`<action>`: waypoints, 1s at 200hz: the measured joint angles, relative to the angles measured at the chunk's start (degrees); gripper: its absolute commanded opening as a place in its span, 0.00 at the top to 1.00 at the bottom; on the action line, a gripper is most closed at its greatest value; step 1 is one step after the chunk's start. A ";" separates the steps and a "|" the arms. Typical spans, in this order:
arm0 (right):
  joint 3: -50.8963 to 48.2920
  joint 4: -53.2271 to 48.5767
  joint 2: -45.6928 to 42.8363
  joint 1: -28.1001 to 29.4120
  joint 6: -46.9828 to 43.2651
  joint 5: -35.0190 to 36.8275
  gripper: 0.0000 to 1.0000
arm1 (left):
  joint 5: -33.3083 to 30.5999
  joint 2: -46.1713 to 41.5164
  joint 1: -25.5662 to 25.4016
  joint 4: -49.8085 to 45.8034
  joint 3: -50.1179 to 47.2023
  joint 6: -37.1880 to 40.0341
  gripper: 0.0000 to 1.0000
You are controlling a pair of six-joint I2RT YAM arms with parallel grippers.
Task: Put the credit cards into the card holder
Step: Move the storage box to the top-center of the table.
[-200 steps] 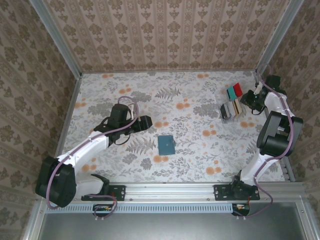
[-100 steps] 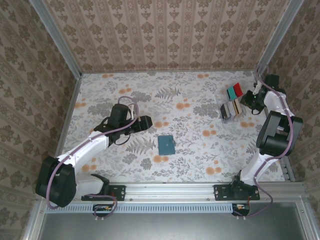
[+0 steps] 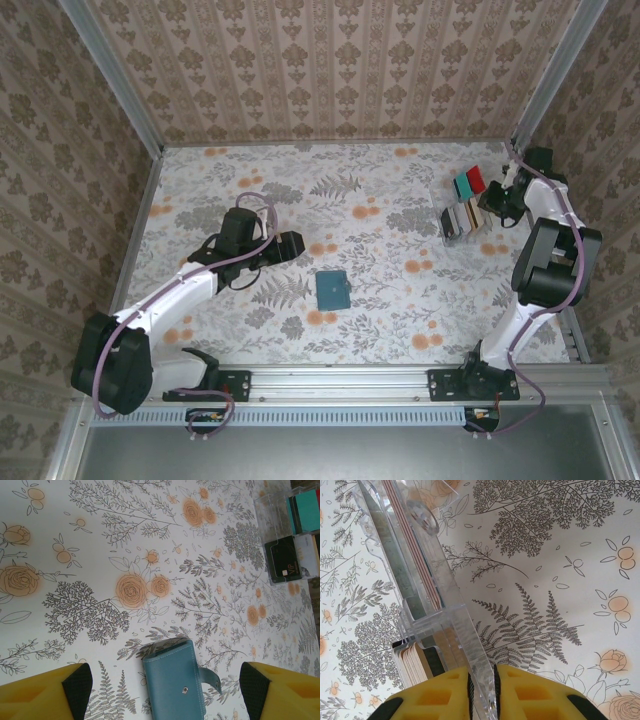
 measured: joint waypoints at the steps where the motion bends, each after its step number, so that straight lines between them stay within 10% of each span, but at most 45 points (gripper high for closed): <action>1: 0.00 0.00 0.00 0.02 -0.02 0.04 0.83 | 0.00 0.00 0.00 0.00 0.00 -0.02 0.20; 200: -0.17 0.61 -0.70 12.76 -2.45 5.01 0.90 | 0.39 0.00 0.00 -0.42 0.42 0.00 0.20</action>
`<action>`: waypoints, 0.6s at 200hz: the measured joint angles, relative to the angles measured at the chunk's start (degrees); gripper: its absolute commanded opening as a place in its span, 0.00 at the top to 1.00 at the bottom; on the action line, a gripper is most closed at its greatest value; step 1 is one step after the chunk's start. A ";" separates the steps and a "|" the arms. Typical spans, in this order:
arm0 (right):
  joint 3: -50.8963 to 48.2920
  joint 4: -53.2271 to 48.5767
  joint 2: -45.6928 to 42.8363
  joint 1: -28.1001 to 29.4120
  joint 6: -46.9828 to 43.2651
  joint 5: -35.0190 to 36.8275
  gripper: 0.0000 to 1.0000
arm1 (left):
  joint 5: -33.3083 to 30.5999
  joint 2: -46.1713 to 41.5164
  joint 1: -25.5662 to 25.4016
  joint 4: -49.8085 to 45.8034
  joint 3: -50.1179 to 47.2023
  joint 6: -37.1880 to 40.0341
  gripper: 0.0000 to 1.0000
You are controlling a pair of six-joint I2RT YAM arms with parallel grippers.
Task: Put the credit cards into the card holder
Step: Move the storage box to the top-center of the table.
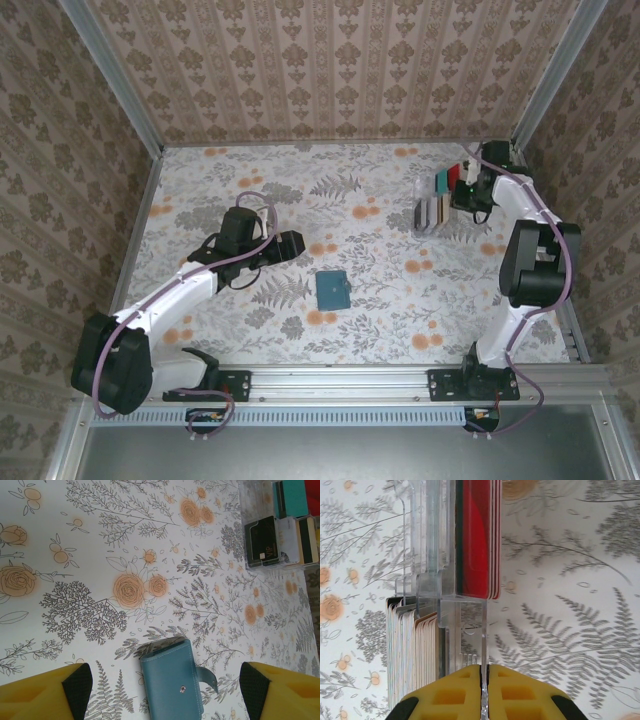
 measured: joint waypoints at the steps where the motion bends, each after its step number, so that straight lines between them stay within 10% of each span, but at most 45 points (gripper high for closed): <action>1: 0.00 0.00 0.00 0.09 -0.02 0.00 0.90 | 0.00 0.00 0.00 0.00 0.02 0.00 0.20; 120: 3.52 -0.37 2.64 15.21 -8.41 -0.66 0.89 | 0.00 0.00 0.00 -0.02 0.02 0.00 0.20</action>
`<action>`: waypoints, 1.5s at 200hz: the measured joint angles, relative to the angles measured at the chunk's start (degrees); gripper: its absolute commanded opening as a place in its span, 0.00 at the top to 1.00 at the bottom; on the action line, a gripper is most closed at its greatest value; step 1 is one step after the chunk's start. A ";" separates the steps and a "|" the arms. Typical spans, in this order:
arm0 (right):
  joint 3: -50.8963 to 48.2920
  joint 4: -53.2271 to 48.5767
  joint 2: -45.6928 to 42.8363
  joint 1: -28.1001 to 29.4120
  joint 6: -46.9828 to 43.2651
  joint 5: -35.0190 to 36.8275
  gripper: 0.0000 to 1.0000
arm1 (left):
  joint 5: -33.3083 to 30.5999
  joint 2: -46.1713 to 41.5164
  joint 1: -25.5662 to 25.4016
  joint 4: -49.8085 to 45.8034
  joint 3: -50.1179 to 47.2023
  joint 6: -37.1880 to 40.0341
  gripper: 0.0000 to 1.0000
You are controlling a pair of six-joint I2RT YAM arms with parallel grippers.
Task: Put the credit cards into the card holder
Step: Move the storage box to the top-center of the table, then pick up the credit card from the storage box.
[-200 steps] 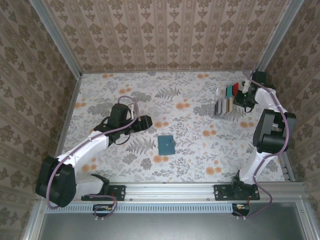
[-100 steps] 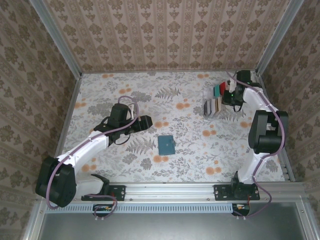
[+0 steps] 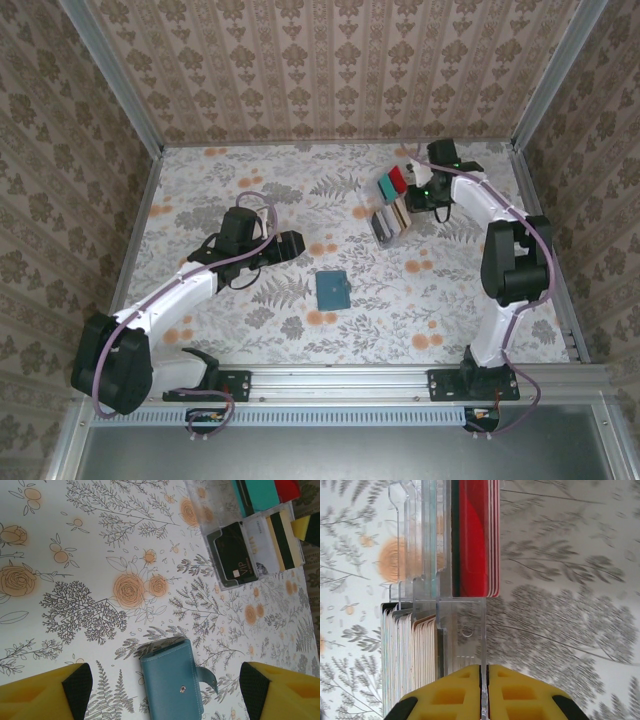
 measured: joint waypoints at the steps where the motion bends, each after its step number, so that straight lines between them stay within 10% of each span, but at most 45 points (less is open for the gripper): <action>1: 0.11 -0.02 0.09 0.13 -0.07 0.00 0.89 | 0.00 0.00 0.00 0.00 0.00 0.00 0.20; 223: 9.18 -6.86 0.24 2.19 6.71 0.13 0.61 | -0.02 0.96 -2.14 -1.60 2.99 0.11 0.20; 300: 8.57 -7.78 -1.36 14.62 7.74 5.03 0.58 | -0.96 3.89 -3.13 -1.60 3.54 -0.59 0.19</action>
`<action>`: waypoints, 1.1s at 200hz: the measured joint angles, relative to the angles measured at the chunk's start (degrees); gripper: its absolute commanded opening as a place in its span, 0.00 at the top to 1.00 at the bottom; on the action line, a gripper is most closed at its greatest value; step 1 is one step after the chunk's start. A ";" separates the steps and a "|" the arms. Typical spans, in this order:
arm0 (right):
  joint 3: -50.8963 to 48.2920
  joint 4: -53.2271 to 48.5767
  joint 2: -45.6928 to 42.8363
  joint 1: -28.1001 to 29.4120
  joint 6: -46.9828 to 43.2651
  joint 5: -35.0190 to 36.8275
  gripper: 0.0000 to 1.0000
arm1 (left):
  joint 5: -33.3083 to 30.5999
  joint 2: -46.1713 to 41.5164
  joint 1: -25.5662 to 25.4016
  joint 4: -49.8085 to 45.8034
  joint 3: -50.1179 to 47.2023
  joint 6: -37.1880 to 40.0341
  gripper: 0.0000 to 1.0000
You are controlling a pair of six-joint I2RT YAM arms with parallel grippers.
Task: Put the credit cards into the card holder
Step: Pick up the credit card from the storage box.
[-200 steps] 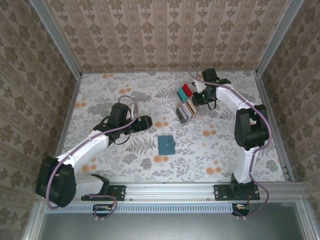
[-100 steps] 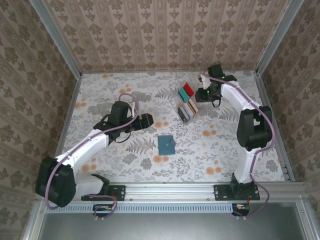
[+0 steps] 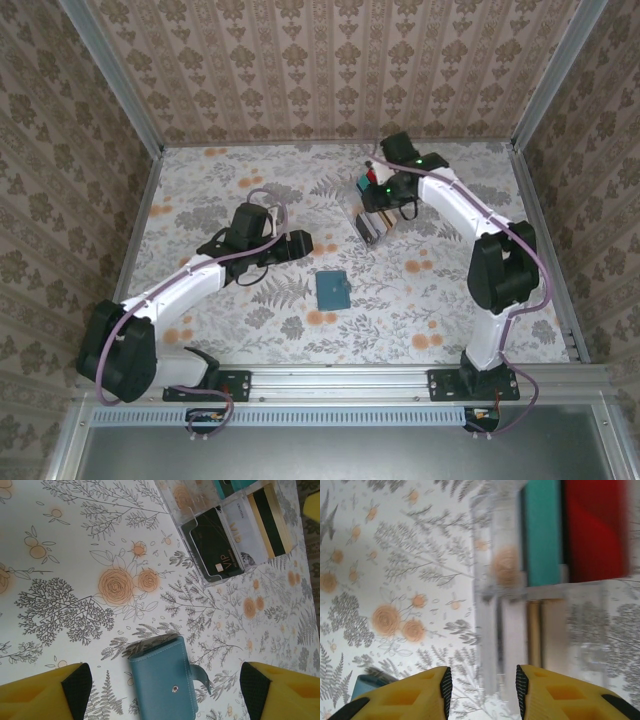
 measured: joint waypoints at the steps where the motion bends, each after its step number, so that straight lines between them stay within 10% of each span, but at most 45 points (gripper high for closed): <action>1: 0.00 0.00 0.00 0.26 0.07 0.22 0.58 | -0.04 0.00 0.00 -0.02 0.00 -0.04 0.19; 220: 3.69 -3.41 13.86 14.10 2.38 32.89 0.64 | -3.63 -4.22 0.87 2.40 -3.69 -1.88 0.15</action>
